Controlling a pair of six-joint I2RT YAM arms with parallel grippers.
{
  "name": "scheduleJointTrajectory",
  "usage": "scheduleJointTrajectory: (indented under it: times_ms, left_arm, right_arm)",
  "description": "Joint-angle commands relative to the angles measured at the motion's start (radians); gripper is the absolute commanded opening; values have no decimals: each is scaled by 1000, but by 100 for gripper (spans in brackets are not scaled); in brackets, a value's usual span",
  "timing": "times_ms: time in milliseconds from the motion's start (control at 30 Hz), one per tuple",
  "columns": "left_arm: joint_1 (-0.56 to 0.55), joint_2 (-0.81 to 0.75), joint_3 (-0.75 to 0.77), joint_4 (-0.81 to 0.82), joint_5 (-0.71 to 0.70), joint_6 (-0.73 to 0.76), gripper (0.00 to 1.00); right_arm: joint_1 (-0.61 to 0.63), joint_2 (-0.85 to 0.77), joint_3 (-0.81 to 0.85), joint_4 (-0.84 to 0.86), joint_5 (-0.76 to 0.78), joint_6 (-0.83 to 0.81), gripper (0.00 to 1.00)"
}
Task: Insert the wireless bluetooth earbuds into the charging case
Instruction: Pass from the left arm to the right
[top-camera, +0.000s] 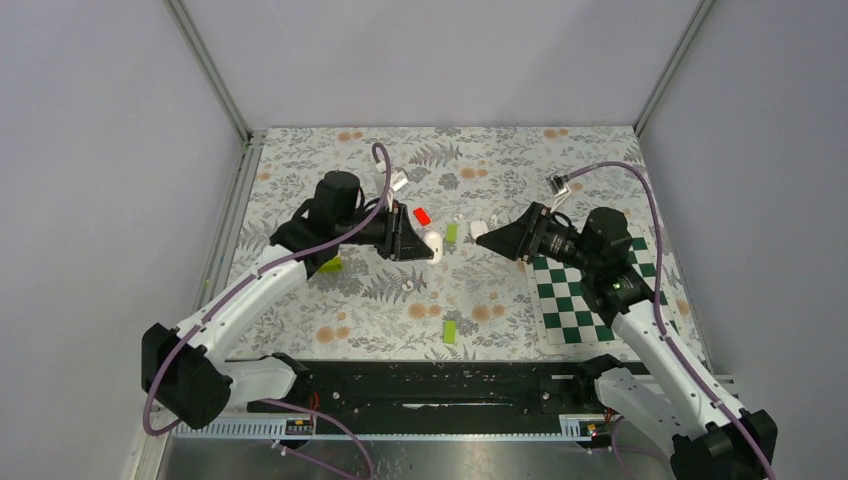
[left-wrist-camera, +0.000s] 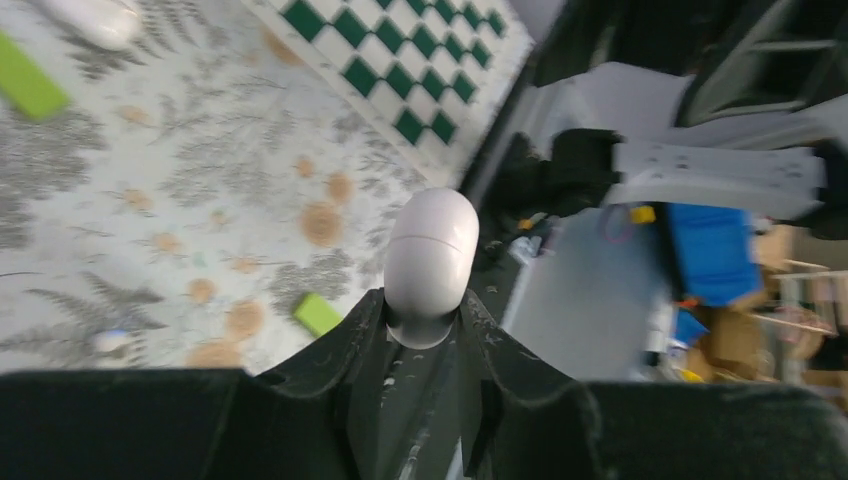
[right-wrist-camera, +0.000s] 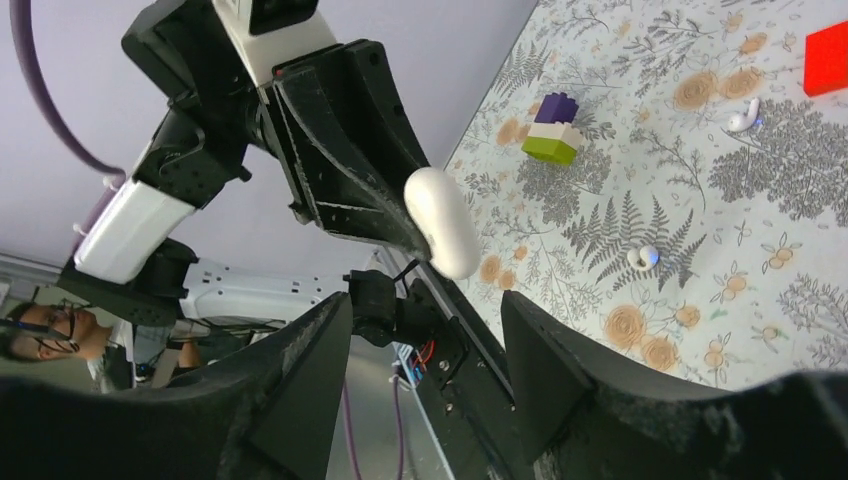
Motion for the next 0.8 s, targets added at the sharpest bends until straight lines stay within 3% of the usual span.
scheduleJointTrajectory:
  times_ms: [0, 133, 367, 767]
  left_arm:
    - [21, 12, -5, 252, 318, -280, 0]
    - [28, 21, -32, 396, 341, -405, 0]
    - [28, 32, -58, 492, 342, -484, 0]
    - [29, 29, -75, 523, 339, -509, 0]
  right_arm:
    - [3, 27, -65, 288, -65, 45, 65]
    - [26, 62, -84, 421, -107, 113, 68]
    - [93, 122, -33, 433, -152, 105, 76]
    - [147, 208, 35, 434, -146, 124, 70]
